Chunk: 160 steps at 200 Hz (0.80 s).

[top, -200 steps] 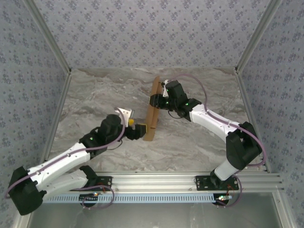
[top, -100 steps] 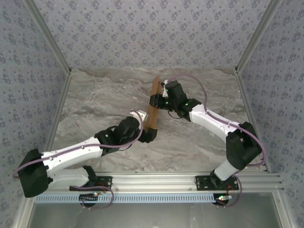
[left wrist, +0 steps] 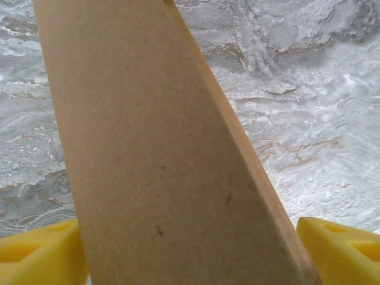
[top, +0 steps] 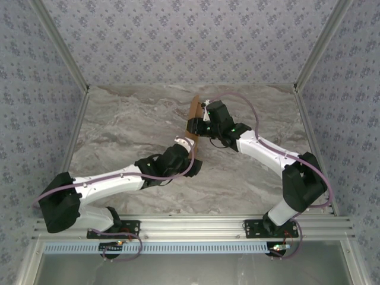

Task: Fold the paper box

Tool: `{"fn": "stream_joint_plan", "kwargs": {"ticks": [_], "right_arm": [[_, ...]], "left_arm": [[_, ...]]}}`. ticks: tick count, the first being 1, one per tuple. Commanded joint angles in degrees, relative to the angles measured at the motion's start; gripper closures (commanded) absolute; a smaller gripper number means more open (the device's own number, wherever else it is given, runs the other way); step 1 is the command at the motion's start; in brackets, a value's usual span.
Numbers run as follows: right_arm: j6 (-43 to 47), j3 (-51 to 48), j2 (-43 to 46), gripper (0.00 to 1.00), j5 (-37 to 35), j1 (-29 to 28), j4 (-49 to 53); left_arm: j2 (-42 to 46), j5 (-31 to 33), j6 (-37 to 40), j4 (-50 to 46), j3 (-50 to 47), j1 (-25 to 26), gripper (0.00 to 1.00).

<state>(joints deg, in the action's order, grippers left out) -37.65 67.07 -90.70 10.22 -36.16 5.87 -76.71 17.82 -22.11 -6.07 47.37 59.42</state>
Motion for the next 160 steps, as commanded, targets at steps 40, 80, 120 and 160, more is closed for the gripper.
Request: {"fn": "stream_joint_plan", "kwargs": {"ticks": [40, 80, 120, 160], "right_arm": [[0.84, -0.02, -2.41, 0.61, -1.43, -0.19, 6.36], [1.09, 0.71, -1.22, 0.56, -1.43, 0.3, 7.52], [5.99, 7.37, 1.36, 0.44, -2.53, 1.9, 12.1], [11.42, 10.02, 6.32, 0.41, -2.95, 5.68, 14.8]], "left_arm": [[-0.6, 3.12, 2.55, 1.72, 2.64, 1.07, 0.31], [2.69, 1.34, 5.72, 4.85, -0.74, 0.6, 0.43], [7.39, -7.39, 11.51, 6.01, -4.24, -3.73, 0.46], [11.36, -15.66, 16.71, 6.66, -6.16, -10.16, 0.48]]}}
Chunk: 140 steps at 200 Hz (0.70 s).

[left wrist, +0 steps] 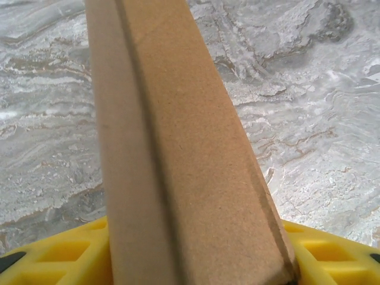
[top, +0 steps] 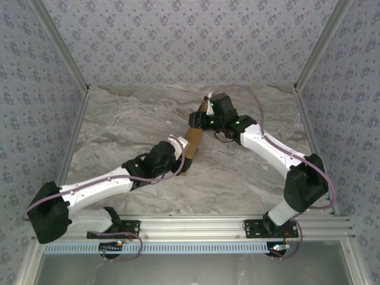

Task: Fold the paper box

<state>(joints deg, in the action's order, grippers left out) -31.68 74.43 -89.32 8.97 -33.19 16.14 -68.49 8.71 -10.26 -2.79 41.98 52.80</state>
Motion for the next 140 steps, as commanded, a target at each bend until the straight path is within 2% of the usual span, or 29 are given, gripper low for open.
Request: {"fn": "stream_joint_plan", "kwargs": {"ticks": [1, 40, 82, 111, 140], "right_arm": [[5.65, 2.65, 5.08, 0.41, -1.65, 2.83, 4.57], [16.14, 0.74, 11.11, 0.39, 2.01, 9.5, 3.71], [28.85, -2.15, 14.1, 0.38, 13.9, 17.66, 1.69], [36.07, -3.75, 13.41, 0.37, 19.3, 21.54, 0.15], [45.6, -3.77, 11.66, 0.37, 27.03, 23.95, 2.26]], "left_arm": [[3.25, -6.97, 4.97, 3.43, -0.8, -3.78, 0.48], [5.37, -19.11, 11.11, 7.34, -2.83, -12.28, 0.56], [5.37, -38.79, 19.23, 10.53, -3.92, -21.99, 0.59], [2.54, -51.5, 26.45, 5.83, -0.9, -27.21, 0.6], [-0.13, -57.55, 37.27, -0.26, 2.04, -29.26, 0.63]]}}
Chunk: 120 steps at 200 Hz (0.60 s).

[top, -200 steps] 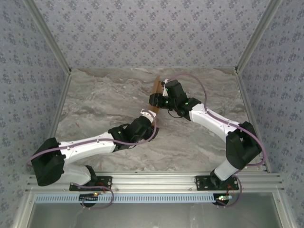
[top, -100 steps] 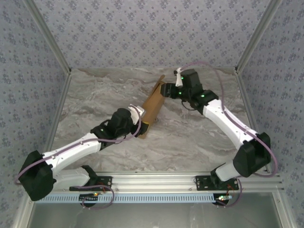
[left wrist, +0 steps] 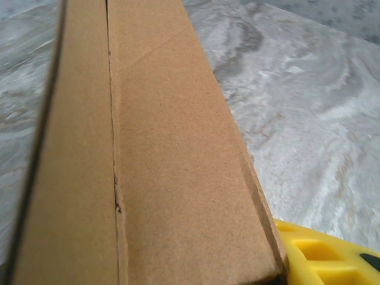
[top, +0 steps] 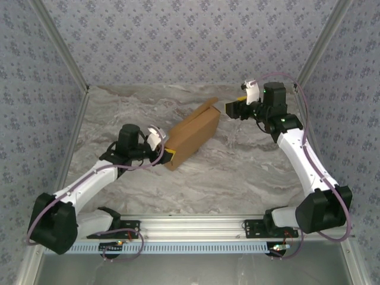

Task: Fold the paper box

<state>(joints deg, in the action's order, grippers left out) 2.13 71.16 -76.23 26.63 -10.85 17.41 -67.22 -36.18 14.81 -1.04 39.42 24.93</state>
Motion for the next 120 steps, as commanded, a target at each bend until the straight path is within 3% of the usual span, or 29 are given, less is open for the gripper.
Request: {"fn": "stream_joint_plan", "kwargs": {"ticks": [1, 81, 120], "right_arm": [[12.17, -0.54, -1.45, 0.37, 9.52, 1.75, 0.98], [30.36, -0.49, -4.59, 0.39, 15.5, 4.12, 4.25], [36.49, 2.47, -8.13, 0.41, 16.93, 5.4, 10.37]], "left_arm": [[-1.45, -12.76, 12.36, -2.11, 4.74, -1.52, 0.63], [-7.35, -19.96, 27.32, -15.11, 11.52, -6.58, 0.61], [-10.01, -20.36, 32.3, -20.47, 13.91, -7.76, 0.6]]}}
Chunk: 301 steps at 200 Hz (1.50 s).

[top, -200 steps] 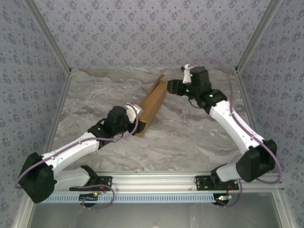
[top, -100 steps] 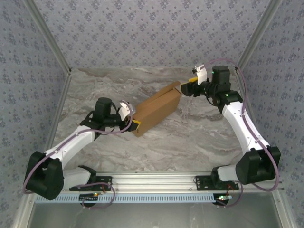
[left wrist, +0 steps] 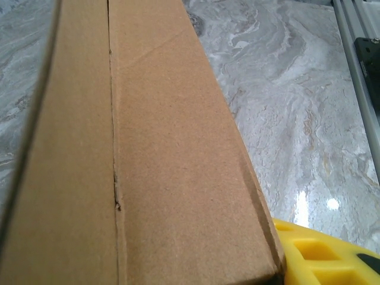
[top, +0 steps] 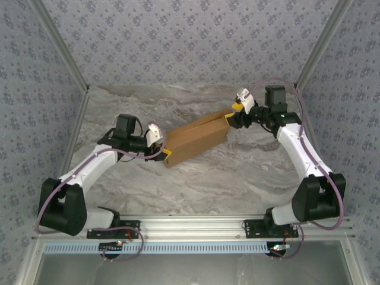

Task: Fold the paper box

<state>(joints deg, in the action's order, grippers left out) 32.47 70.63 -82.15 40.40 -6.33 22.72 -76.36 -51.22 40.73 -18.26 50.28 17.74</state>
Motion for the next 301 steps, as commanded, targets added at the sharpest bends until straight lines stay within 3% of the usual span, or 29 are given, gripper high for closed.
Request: {"fn": "stream_joint_plan", "kwargs": {"ticks": [1, 76, 115, 171, 205, 276, 301], "right_arm": [[6.39, 3.13, -2.46, 0.41, 3.36, 0.88, 5.19], [13.01, 5.84, -8.27, 0.55, 3.28, -0.24, 8.85], [12.48, 5.63, -8.64, 0.72, -0.61, -1.5, 8.26], [10.47, 6.27, -8.38, 0.81, -5.16, -3.16, 8.65], [1.87, 7.99, -8.13, 0.86, -13.99, -5.9, 8.72], [-29.43, 10.01, -7.57, 0.87, -40.4, -16.59, 13.72], [-32.52, 10.42, -7.93, 0.88, -45.45, -19.27, 15.68]], "left_arm": [[-0.93, -5.3, 6.42, -3.26, 3.1, -0.59, 0.6], [-2.29, -5.35, 7.87, -4.41, 3.42, -0.95, 0.6], [-2.35, -5.1, 7.84, -3.91, 3.22, -1.04, 0.6], [-2.54, -4.51, 7.4, -3.71, 3.42, -1.05, 0.6], [-2.8, -3.01, 6.22, -2.7, 3.24, -1.04, 0.59], [-4.57, 1.04, 2.64, 0.29, 3.23, -1.04, 0.5], [-5.52, 1.79, 2.37, 0.07, 3.67, -1.04, 0.47]]}}
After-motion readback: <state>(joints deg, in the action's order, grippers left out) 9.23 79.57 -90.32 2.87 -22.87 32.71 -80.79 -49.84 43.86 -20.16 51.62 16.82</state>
